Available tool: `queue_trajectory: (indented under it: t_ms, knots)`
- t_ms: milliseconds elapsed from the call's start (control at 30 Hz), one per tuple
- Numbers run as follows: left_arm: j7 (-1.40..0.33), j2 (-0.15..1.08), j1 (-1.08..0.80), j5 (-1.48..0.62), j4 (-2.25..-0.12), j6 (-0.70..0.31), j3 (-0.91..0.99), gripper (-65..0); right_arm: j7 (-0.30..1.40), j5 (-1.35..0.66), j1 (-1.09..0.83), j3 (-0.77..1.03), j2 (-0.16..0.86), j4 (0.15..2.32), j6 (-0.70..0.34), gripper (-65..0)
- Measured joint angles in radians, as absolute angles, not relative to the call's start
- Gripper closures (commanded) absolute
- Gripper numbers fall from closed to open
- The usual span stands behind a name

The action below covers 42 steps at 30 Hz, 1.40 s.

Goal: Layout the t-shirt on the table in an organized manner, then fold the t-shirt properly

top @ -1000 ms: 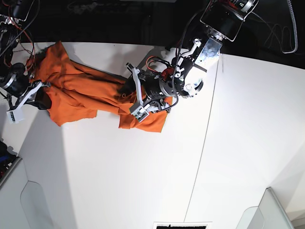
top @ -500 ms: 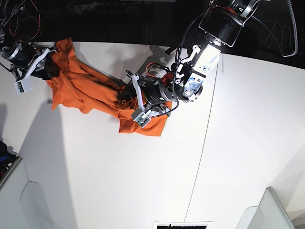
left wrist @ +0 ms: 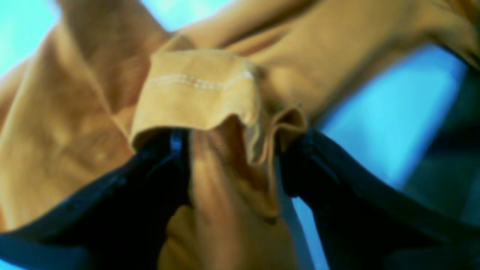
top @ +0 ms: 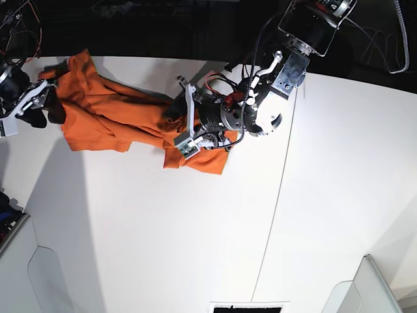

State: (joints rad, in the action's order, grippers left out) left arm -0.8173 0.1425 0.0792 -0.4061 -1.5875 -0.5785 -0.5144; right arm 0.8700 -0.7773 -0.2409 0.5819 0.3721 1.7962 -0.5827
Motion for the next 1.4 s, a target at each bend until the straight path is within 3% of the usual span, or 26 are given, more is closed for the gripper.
queue_trajectory:
  t_ms: [100,267,433,633,900,1067,1400]
  knots:
    - [-0.847,0.153,0.08,-0.431,-1.636,-0.633,-0.534,-33.4,0.869,-0.777,-0.233,0.58,0.352,1.796,-0.583,-32.9]
    - [-0.857,0.152,0.081,-0.393,-1.733,-0.62,-0.552,-43.5,0.869,-0.766,-0.23,0.58,0.347,1.796,-0.583,-32.9]
    - [-0.856,0.153,0.092,-0.408,-1.746,-0.614,-0.551,-43.6,0.868,-0.766,-0.23,0.58,0.347,1.796,-0.583,-32.9]
    - [-0.851,0.152,0.086,-0.651,-1.801,-0.662,-0.553,-43.6,0.857,-0.715,-0.23,0.58,0.347,1.796,-0.582,-32.9]
    - [-0.906,0.163,0.083,-0.638,-1.802,-0.667,-0.435,-43.6,0.872,-0.661,-0.231,0.654,0.352,1.795,-0.542,-33.3]
    - [-0.906,0.239,0.066,-0.683,-1.802,-0.667,-0.309,-43.6,0.878,-0.664,-0.261,0.708,0.385,1.727,-0.539,-44.7]
    - [-0.875,0.266,-0.034,-0.62,-1.777,-0.667,-0.189,-43.6,0.901,-0.78,-0.279,0.687,0.42,1.485,-0.571,-44.5]
